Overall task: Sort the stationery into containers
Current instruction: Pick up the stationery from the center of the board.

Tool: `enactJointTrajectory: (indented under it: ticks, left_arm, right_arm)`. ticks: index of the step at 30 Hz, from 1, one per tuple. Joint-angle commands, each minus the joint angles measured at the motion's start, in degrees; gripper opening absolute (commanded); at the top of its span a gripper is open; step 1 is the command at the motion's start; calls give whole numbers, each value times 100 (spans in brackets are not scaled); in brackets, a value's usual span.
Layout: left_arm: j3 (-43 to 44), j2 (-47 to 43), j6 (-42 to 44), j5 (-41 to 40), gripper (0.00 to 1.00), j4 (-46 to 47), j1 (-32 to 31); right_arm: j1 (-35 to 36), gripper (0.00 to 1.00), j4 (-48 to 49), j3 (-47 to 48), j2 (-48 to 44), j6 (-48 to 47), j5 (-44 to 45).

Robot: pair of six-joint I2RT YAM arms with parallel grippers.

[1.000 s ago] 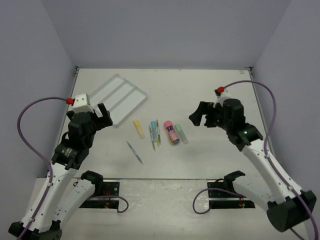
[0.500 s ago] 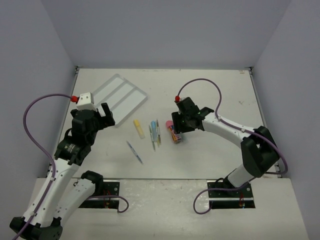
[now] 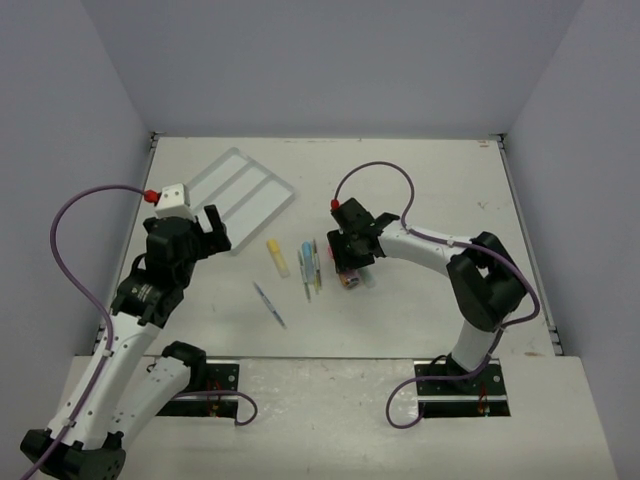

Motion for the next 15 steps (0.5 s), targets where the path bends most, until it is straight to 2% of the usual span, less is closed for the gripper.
enactJointTrajectory:
  ticks: [1, 3, 5, 7, 10, 13, 14, 15]
  left_arm:
    - [60, 140, 119, 44, 100, 8, 80]
    - [121, 255, 103, 211, 100, 10, 80]
    - [204, 385, 52, 515, 100, 18, 80]
    - [291, 537, 20, 852, 100, 50, 81]
    - [359, 688, 12, 993, 100, 78, 88]
    - [385, 708, 22, 878, 100, 36, 88]
    - [395, 689, 22, 848, 100, 31, 88]
    - [404, 679, 8, 843, 100, 33, 88]
  right_arm:
    - [153, 42, 6, 192, 299, 47, 200]
    - [167, 32, 82, 144, 202, 45, 180]
    - [167, 45, 125, 152, 198, -19, 163]
    - [167, 64, 25, 248, 294, -80, 208]
    - [176, 68, -110, 302, 603, -58, 314]
    - [176, 58, -79, 232, 616, -7, 380]
    - [176, 52, -60, 192, 543, -2, 385]
    - [176, 43, -14, 160, 467, 0, 388]
